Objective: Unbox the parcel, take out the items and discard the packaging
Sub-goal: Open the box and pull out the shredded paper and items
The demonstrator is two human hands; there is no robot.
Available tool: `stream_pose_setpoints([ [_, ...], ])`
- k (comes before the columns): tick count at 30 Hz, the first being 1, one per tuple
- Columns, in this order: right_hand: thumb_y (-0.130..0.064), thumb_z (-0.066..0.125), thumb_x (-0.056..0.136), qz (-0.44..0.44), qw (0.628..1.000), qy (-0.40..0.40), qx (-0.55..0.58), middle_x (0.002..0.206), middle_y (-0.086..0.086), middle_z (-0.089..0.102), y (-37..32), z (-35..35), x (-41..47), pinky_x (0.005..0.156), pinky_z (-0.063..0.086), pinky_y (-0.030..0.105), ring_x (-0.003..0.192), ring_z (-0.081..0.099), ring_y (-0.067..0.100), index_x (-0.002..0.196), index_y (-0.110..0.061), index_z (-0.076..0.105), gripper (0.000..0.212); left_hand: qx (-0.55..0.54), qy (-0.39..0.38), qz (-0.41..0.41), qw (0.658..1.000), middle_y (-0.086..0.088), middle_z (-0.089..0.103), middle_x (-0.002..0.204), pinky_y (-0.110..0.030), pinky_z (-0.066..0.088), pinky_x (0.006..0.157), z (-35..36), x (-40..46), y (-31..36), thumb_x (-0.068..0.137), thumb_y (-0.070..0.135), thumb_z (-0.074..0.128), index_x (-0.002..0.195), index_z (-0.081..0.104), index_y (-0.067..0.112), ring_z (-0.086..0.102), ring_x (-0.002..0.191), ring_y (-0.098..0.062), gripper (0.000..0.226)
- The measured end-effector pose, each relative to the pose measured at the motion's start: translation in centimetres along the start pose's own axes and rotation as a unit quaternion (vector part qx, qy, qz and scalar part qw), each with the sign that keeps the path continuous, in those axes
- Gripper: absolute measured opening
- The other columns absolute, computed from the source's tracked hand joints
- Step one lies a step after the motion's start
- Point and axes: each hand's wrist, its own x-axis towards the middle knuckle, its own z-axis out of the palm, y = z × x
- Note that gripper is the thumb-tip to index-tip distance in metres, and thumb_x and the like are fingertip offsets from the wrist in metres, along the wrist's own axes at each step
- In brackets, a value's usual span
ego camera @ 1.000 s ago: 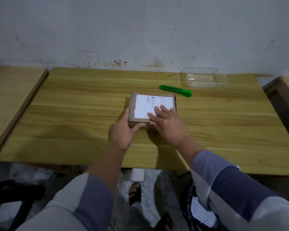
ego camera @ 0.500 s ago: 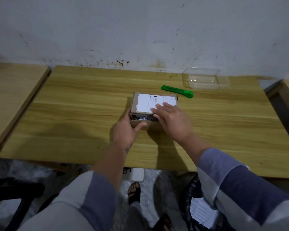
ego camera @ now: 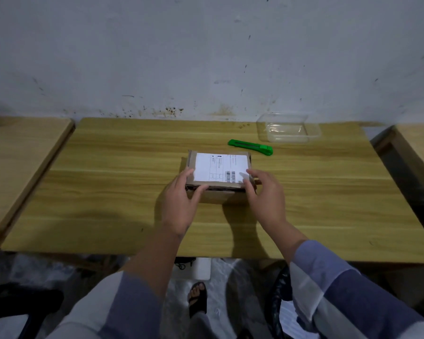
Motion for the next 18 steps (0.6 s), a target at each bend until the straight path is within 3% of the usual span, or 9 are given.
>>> stream_pose_setpoints([
  [3, -0.025, 0.068, 0.083, 0.034, 0.997, -0.021, 0.061, 0.113, 0.002, 0.063, -1.3, -0.6, 1.0, 0.087, 0.043, 0.021, 0.103, 0.059, 0.016, 0.118, -0.017, 0.064, 0.036, -0.047, 0.020, -0.024, 0.998, 0.004, 0.055, 0.137, -0.039, 0.049, 0.099, -0.6, 0.7, 1.7, 0.086, 0.050, 0.060, 0.133, 0.048, 0.027, 0.052, 0.124, -0.015, 0.054],
  [6, -0.024, 0.074, 0.078, 0.067, 0.987, -0.001, 0.147, 0.114, 0.001, 0.067, -2.1, -1.0, 2.4, 0.094, 0.050, 0.030, 0.106, 0.061, 0.013, 0.122, -0.018, 0.063, 0.046, -0.153, 0.029, -0.075, 0.985, 0.002, 0.055, 0.137, -0.023, 0.044, 0.094, -1.6, 1.8, 4.0, 0.085, 0.039, 0.068, 0.139, 0.041, 0.024, 0.050, 0.119, -0.006, 0.062],
  [8, -0.013, 0.072, 0.080, 0.071, 0.982, 0.017, 0.171, 0.115, -0.002, 0.065, -2.9, -1.3, 3.5, 0.098, 0.049, 0.033, 0.109, 0.061, 0.014, 0.128, -0.020, 0.057, 0.051, -0.173, 0.033, -0.077, 0.981, -0.001, 0.051, 0.141, -0.021, 0.041, 0.097, -2.1, 2.6, 5.1, 0.082, 0.037, 0.072, 0.142, 0.034, 0.023, 0.048, 0.124, -0.010, 0.072],
  [11, 0.006, 0.056, 0.083, 0.059, 0.972, 0.046, 0.224, 0.118, -0.005, 0.055, -4.7, -1.1, 5.1, 0.101, 0.049, 0.035, 0.112, 0.059, 0.016, 0.131, -0.018, 0.047, 0.054, -0.139, 0.036, -0.035, 0.989, 0.001, 0.053, 0.140, -0.007, 0.037, 0.085, -2.1, 4.1, 6.0, 0.086, 0.023, 0.070, 0.146, 0.026, 0.023, 0.052, 0.116, -0.006, 0.074],
  [13, 0.008, 0.050, 0.085, 0.057, 0.968, 0.076, 0.230, 0.118, -0.003, 0.056, -5.4, -0.7, 6.5, 0.099, 0.051, 0.040, 0.110, 0.061, 0.018, 0.126, -0.016, 0.047, 0.047, -0.099, 0.039, -0.008, 0.994, 0.002, 0.054, 0.139, -0.012, 0.040, 0.084, -2.1, 5.4, 5.9, 0.092, 0.018, 0.062, 0.148, 0.019, 0.028, 0.054, 0.112, -0.005, 0.071],
  [15, 0.001, 0.049, 0.089, 0.052, 0.979, 0.095, 0.172, 0.121, 0.000, 0.061, -5.4, -0.3, 8.0, 0.098, 0.050, 0.041, 0.111, 0.060, 0.018, 0.125, -0.016, 0.052, 0.040, -0.068, 0.032, 0.001, 0.997, -0.004, 0.056, 0.135, -0.023, 0.045, 0.086, -2.2, 7.1, 5.2, 0.096, 0.020, 0.053, 0.149, 0.013, 0.036, 0.060, 0.111, -0.017, 0.068],
  [18, -0.002, 0.049, 0.090, 0.037, 0.991, 0.077, 0.106, 0.132, 0.002, 0.059, -5.1, 0.1, 10.3, 0.105, 0.045, 0.036, 0.120, 0.055, 0.019, 0.133, -0.019, 0.050, 0.047, -0.036, 0.010, -0.010, 0.999, -0.006, 0.066, 0.093, -0.021, 0.044, 0.056, -2.6, 9.9, 4.3, 0.099, 0.021, 0.047, 0.148, 0.014, 0.043, 0.060, 0.065, -0.014, 0.063],
])
